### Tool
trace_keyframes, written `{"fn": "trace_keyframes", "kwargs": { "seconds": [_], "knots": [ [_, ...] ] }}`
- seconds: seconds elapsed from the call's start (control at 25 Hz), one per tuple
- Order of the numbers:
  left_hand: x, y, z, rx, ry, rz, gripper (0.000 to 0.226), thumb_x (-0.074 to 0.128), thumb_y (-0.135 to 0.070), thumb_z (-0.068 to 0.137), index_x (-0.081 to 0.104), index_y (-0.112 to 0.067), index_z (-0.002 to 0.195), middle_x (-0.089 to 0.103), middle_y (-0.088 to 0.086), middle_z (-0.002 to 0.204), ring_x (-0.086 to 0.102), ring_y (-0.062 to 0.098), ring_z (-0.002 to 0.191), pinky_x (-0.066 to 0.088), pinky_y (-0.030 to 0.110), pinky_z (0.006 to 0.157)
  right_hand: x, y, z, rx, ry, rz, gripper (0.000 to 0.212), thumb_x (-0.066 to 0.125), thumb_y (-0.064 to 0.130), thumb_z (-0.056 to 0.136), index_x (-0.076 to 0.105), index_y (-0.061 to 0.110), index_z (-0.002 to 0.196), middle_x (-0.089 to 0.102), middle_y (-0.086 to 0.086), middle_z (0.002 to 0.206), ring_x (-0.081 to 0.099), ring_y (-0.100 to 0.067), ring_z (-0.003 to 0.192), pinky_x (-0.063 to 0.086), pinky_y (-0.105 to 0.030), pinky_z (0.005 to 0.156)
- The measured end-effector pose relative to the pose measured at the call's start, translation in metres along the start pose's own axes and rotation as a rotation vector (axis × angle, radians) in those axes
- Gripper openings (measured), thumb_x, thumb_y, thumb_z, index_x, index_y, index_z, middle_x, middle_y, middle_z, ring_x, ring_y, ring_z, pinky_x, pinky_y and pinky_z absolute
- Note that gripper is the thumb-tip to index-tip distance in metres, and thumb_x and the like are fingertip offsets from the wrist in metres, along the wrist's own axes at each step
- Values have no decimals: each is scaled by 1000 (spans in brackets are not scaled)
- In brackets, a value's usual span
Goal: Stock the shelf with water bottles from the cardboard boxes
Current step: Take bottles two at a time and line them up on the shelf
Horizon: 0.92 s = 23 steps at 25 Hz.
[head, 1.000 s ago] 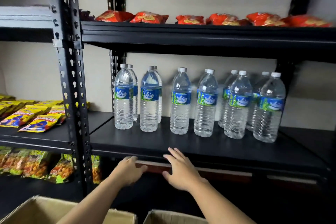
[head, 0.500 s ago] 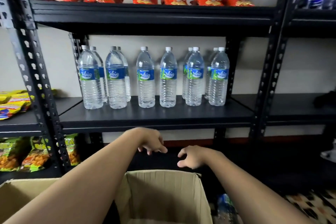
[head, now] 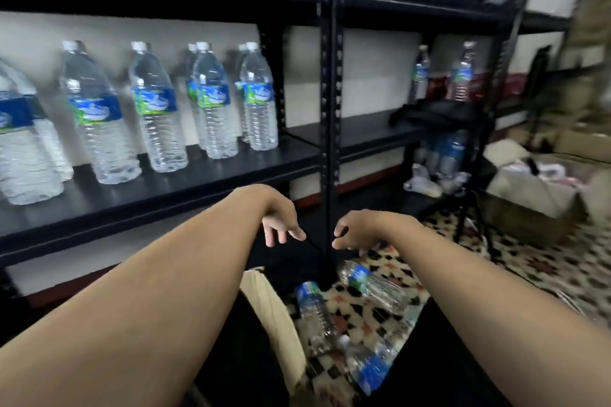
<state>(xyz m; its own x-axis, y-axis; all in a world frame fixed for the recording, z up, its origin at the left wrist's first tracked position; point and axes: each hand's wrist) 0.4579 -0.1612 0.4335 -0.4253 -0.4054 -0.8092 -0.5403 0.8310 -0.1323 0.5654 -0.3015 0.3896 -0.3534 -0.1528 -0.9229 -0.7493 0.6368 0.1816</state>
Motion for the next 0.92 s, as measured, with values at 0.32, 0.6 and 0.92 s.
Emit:
{"fn": "trace_keyframes", "kwargs": {
  "seconds": [0.32, 0.6, 0.92],
  "knots": [
    [9, -63, 58, 152, 61, 44, 49, 48, -46, 101, 51, -15, 139, 62, 1, 132, 65, 19, 115, 53, 47, 99, 1, -83, -32, 195, 27, 53, 38, 51, 36, 102, 61, 11, 129, 61, 4, 84, 66, -18, 77, 50, -20, 56],
    [64, -36, 175, 140, -69, 11, 61, 56, -57, 90, 52, -21, 139, 55, 4, 137, 58, 22, 118, 49, 39, 103, 49, -133, 64, 186, 123, 157, 44, 55, 33, 100, 54, 11, 137, 58, -10, 135, 58, -23, 115, 48, -32, 92],
    [118, -31, 340, -6, -13, -66, 54, 49, -49, 98, 51, -10, 137, 53, 10, 140, 54, 22, 113, 43, 28, 87, 114, -211, 206, 214, 247, 252, 37, 52, 31, 100, 53, 12, 131, 57, -10, 134, 54, -29, 122, 43, -39, 102]
  ]
}}
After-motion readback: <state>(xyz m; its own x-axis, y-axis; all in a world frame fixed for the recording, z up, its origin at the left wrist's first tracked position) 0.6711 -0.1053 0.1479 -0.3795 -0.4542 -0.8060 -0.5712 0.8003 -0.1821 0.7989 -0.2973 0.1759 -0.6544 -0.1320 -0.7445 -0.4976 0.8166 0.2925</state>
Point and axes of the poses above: each hand's wrist, its own z-axis towards the middle knuckle, its own x-axis out of the palm, y = z × x
